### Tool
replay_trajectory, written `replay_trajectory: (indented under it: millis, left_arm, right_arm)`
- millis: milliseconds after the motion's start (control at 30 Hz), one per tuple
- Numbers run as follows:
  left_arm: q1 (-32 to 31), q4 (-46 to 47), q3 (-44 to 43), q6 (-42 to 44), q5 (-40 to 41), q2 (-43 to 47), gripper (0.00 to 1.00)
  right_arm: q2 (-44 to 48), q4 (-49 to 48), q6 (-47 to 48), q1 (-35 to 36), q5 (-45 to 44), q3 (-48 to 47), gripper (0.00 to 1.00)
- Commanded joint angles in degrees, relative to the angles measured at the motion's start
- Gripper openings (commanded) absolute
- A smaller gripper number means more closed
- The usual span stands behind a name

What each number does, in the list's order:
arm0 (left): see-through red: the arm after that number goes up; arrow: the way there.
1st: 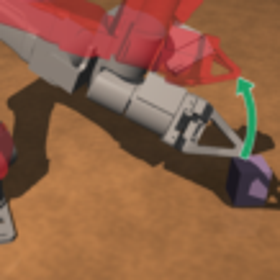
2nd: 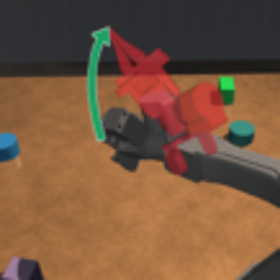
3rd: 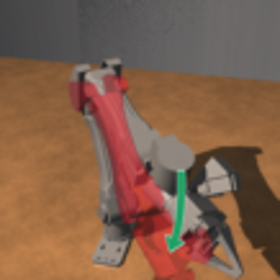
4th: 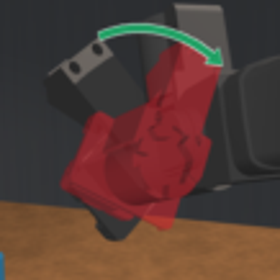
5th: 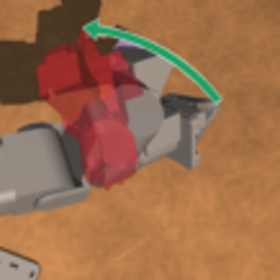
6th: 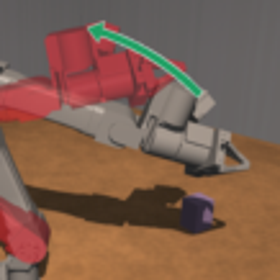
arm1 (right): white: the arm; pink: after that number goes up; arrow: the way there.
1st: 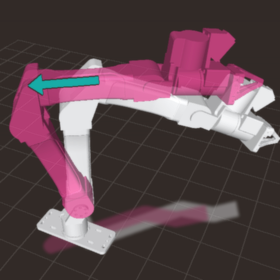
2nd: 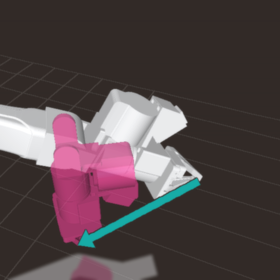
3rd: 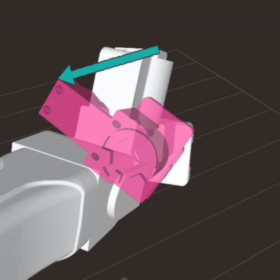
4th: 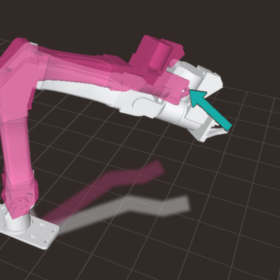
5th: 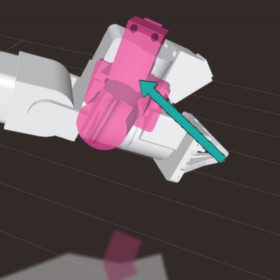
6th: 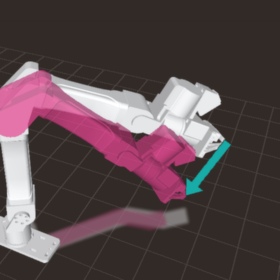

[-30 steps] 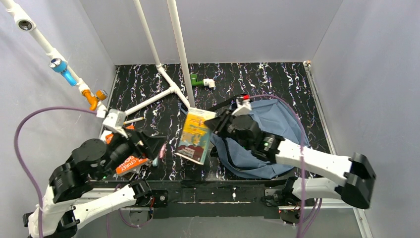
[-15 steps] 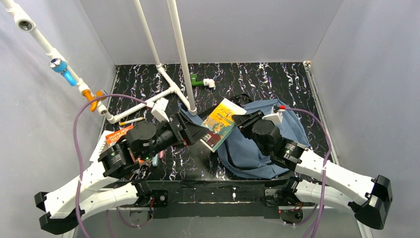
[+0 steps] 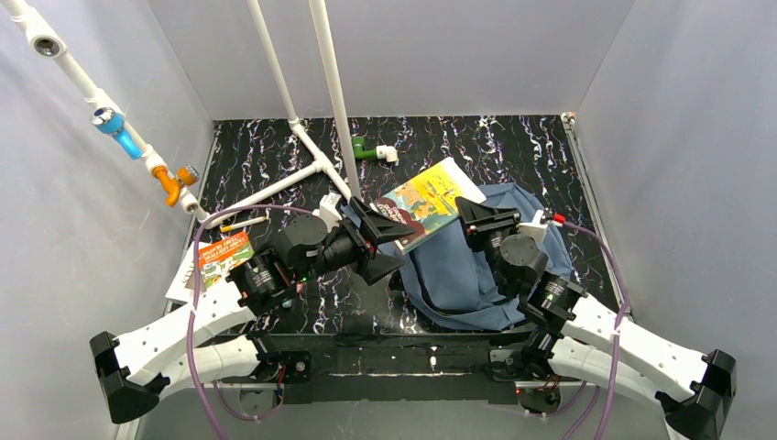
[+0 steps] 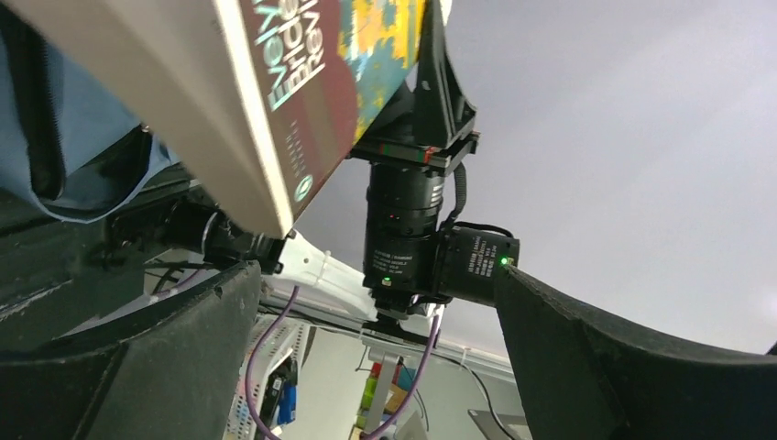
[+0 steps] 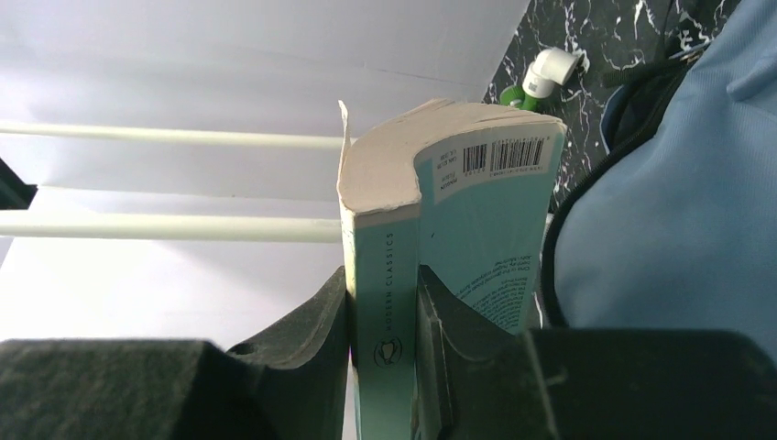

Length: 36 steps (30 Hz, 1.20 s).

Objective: Pack the student bag
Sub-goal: Pick up the book at the corner of the board.

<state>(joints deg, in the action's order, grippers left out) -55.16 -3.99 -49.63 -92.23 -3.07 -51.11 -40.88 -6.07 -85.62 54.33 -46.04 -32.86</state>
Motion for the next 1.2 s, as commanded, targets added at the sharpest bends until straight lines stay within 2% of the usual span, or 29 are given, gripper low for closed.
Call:
replay_trajectory:
  millis: [0, 67, 133, 167, 233, 500, 600, 733, 900, 1033, 1167]
  left_arm:
    - [0.14, -10.9, -5.01, -0.04, 1.32, 1.51, 0.98]
    - [0.14, -9.69, -2.81, -0.62, 2.19, 2.62, 0.98]
    - [0.12, 8.19, 4.13, -6.35, -2.42, 0.81, 0.98]
    - [0.09, 9.07, 1.85, -4.45, -4.59, -2.02, 0.98]
    - [0.13, 9.59, 0.75, -3.59, -4.02, -3.09, 0.98]
    - [0.14, 15.77, 5.32, -7.11, 0.95, -3.56, 0.97]
    - [0.11, 16.64, 7.13, -5.17, 7.63, -0.78, 0.86]
    - [0.03, 17.18, 8.53, -5.56, 14.48, 0.99, 0.66]
    - [0.05, 20.28, 8.59, -6.75, 17.61, -0.3, 0.53]
    - [0.05, 20.25, 8.24, -3.72, 19.57, 0.04, 0.41]
    - [0.0, 20.25, 8.7, -4.24, 19.52, -0.6, 0.39]
  right_arm:
    - [1.2, -9.0, -0.94, -1.81, -4.52, -3.4, 0.01]
    - [0.45, -10.36, -1.77, -2.63, -3.19, -3.48, 0.01]
    - [-1.25, -11.72, -4.38, -3.08, 1.98, -4.51, 0.01]
    - [-2.09, -12.27, -5.13, -3.09, 4.6, -5.71, 0.01]
    - [-2.33, -12.86, -6.9, -3.13, 7.27, -6.01, 0.01]
    - [-2.02, -17.11, -12.59, -3.09, 10.7, -3.15, 0.01]
    - [-0.61, -15.23, -13.22, -3.09, 11.14, -2.85, 0.01]
    - [1.23, -12.88, -14.82, -3.09, 11.67, -1.85, 0.01]
    - [2.26, -10.89, -14.58, -3.09, 12.84, -2.08, 0.01]
    - [3.86, -8.45, -13.32, -3.09, 12.21, -2.05, 0.01]
    - [3.71, -8.0, -13.7, -3.09, 13.34, -0.81, 0.01]
